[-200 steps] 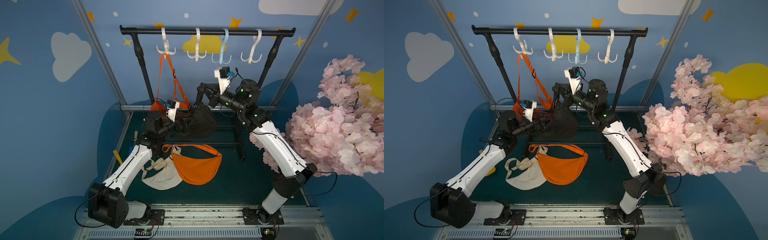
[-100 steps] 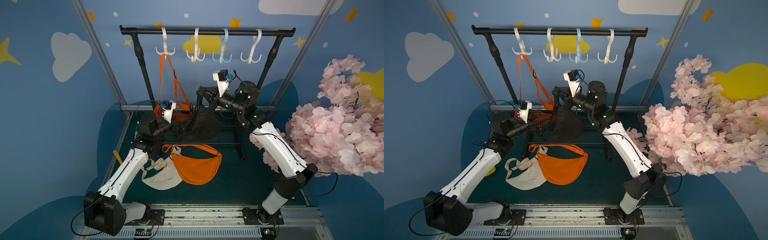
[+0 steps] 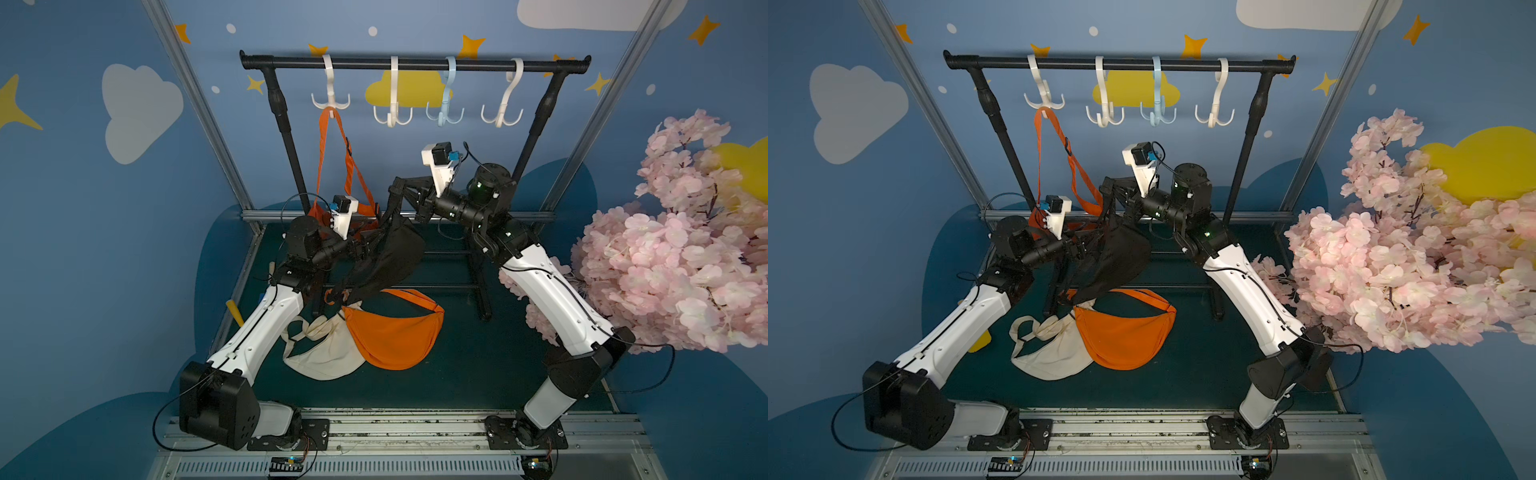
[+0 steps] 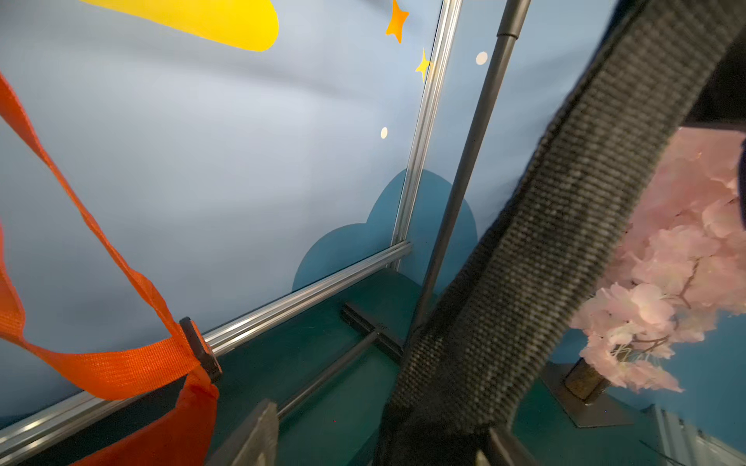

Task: Hang the bag on a hook
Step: Hang the bag on the hook.

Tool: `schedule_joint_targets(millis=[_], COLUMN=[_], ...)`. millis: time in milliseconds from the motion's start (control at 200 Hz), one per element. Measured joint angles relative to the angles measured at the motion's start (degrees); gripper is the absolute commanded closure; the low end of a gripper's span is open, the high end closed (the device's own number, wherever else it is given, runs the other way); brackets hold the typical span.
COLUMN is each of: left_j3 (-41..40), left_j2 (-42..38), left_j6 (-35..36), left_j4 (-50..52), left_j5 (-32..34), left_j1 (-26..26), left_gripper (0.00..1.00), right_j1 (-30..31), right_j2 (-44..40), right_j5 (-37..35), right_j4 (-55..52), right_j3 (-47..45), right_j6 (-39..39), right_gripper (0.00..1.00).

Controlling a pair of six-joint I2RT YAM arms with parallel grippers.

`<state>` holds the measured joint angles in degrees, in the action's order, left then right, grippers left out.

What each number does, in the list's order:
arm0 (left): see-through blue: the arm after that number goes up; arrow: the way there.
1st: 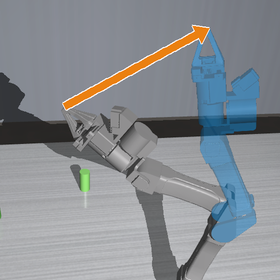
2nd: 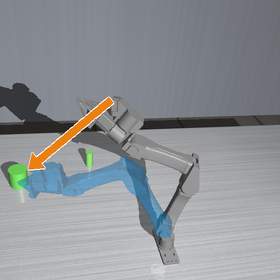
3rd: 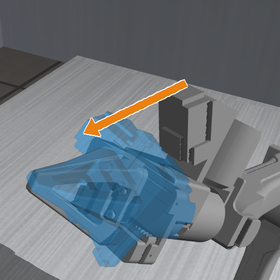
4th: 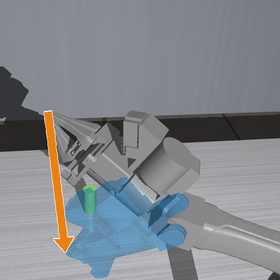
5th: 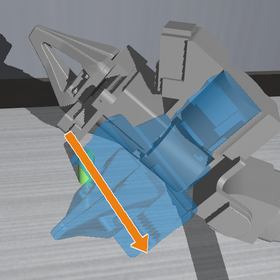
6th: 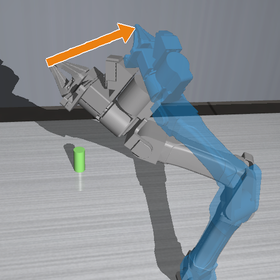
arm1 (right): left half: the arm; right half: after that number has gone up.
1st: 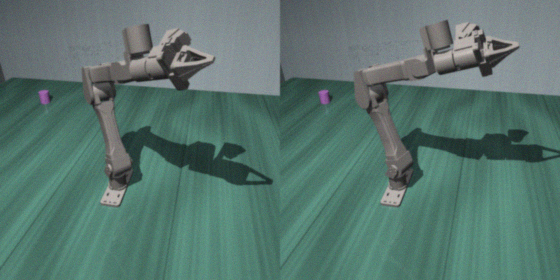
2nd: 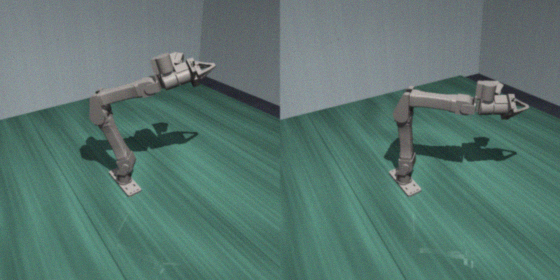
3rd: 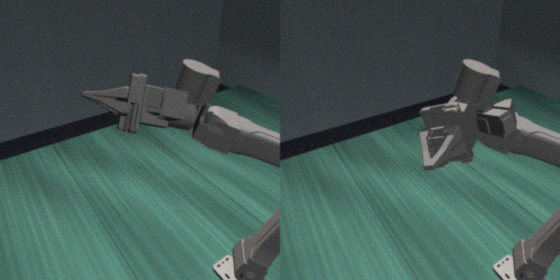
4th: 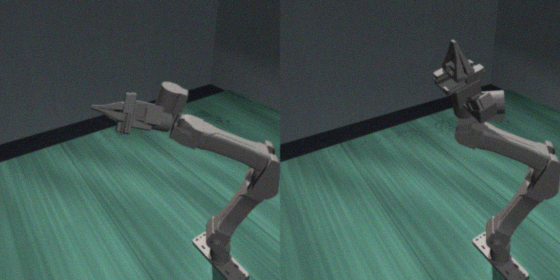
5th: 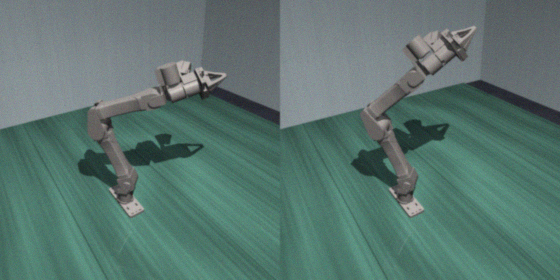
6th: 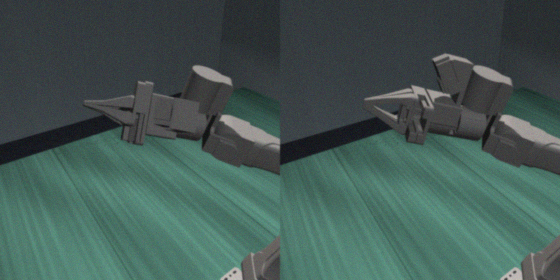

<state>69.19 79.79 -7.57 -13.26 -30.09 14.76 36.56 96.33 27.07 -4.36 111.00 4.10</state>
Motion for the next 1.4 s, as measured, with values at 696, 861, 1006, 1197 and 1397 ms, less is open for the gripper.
schedule_joint_targets(millis=[696,861,1006,1197,1397], left_j3=[17.6,16.7,13.8,10.0,10.0], left_j2=[3.5,3.8,3.5,2.3,2.2], left_j6=[0.6,1.7,2.5,3.1,3.3], left_j4=[5.7,6.3,5.8,4.5,2.1], left_j5=[0.7,-2.2,-5.2,-7.5,-8.8], left_j1=[-0.3,-0.3,-0.3,-0.3,-0.3], left_gripper=[0.91,0.18,0.1,0.11,0.15], right_j1=[0.0,-0.2,-0.3,-0.3,-0.3], right_j2=[1.6,3.3,4.4,4.8,5.1], right_j5=[-4.3,-3.3,-1.6,0.4,3.7], right_j4=[-7.3,-9.6,-11.7,-13.9,-15.0], right_j3=[8.3,13.2,15.5,15.5,15.3], right_j6=[-1.2,-1.9,-2.3,-2.6,-2.6], right_gripper=[1.0,1.0,1.0,1.0,1.0])
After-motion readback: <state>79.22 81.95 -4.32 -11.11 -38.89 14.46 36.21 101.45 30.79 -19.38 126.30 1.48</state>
